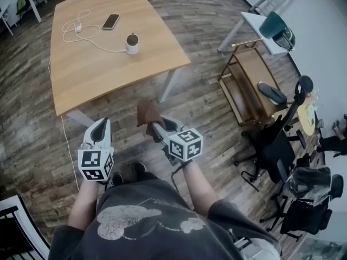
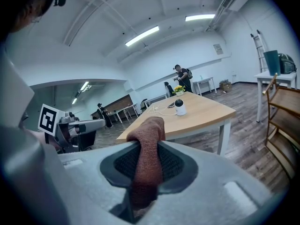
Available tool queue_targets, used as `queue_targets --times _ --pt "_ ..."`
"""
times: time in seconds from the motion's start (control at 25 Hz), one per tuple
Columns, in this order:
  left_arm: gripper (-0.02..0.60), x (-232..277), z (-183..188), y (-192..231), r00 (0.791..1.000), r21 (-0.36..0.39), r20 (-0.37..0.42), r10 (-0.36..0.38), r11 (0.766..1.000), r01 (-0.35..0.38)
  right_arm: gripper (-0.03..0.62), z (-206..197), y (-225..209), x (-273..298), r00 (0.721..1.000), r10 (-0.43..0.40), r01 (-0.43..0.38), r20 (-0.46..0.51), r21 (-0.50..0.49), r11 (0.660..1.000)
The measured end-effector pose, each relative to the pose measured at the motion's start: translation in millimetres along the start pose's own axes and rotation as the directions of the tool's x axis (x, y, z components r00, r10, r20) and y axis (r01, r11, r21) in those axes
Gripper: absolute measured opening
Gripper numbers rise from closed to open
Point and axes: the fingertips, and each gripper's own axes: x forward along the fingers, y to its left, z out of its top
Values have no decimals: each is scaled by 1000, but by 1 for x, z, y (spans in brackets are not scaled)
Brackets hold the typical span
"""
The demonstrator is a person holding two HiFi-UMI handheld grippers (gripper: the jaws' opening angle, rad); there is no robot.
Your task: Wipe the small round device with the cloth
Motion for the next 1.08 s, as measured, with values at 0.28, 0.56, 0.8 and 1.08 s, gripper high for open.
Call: queue_targets --times 0.28,0.56,0.8,1.08 --pt "19 -17 -2 19 999 -3 -1 -38 999 38 75 -1 31 8 1000 -30 30 5 -18 999" --pt "19 -31 -6 34 997 4 7 -73 997 73 75 -11 54 10 998 -61 62 5 -27 998" --pt "18 -36 -13 42 994 -6 -7 -112 994 112 74 -17 70 9 997 -76 76 -3 -33 997" --pt "18 -40 -13 44 991 -26 0 -134 991 134 74 -25 74 6 993 -117 117 -10 -12 993"
